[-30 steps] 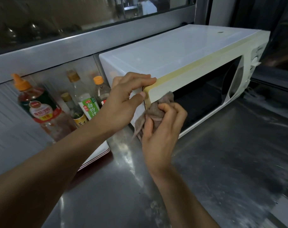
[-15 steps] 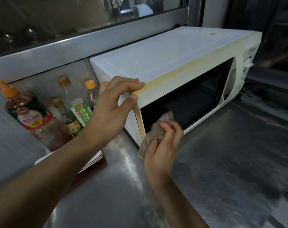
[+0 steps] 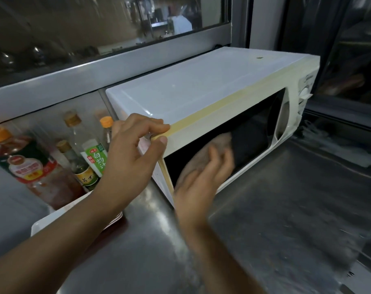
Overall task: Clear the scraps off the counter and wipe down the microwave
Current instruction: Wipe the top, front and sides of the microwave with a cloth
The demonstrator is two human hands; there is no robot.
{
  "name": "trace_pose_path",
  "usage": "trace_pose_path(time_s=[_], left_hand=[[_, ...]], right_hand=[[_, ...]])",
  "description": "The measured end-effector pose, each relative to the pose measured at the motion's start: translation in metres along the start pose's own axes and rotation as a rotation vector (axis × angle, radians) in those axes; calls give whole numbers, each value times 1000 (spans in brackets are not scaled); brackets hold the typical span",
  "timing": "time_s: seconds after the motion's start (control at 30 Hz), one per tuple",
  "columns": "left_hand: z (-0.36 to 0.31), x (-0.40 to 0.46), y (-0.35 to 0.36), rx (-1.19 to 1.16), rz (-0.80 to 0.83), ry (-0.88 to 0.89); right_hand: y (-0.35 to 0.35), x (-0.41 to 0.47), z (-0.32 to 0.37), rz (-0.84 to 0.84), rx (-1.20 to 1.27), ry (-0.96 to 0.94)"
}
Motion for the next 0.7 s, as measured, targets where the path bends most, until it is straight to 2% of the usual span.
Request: trace_pose_path(time_s=[0.1, 0.2, 0.3, 0.43, 0.53, 0.63, 0.7], left_hand=[[-2, -1, 2, -11, -33, 0], [-2, -3, 3, -33, -70, -9], [0, -5, 4, -45, -79, -12], [0, -5, 3, -37, -95, 6], [0, -6, 4, -52, -108, -16], [-1, -7, 6, -67, -109, -29], [1, -8, 7, -74, -114, -35]], right_hand=[[5, -35, -2, 49, 25, -46], [2, -16, -17, 53, 40, -59], [-11, 35, -52, -30, 26, 60], [-24, 80, -83, -4, 33, 151], [-12, 33, -66, 3, 8, 170], [4, -39, -38, 48, -6, 59], [9, -58, -36, 75, 44, 95]])
Point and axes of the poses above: each hand's wrist, its own x-axis towards the middle knuckle, its own y-axis out of the palm, z = x × y, the point moved 5 cm from there along x, towards the middle knuckle, and after that the axes turned 8 degrees about x, right-handed, at the moved point
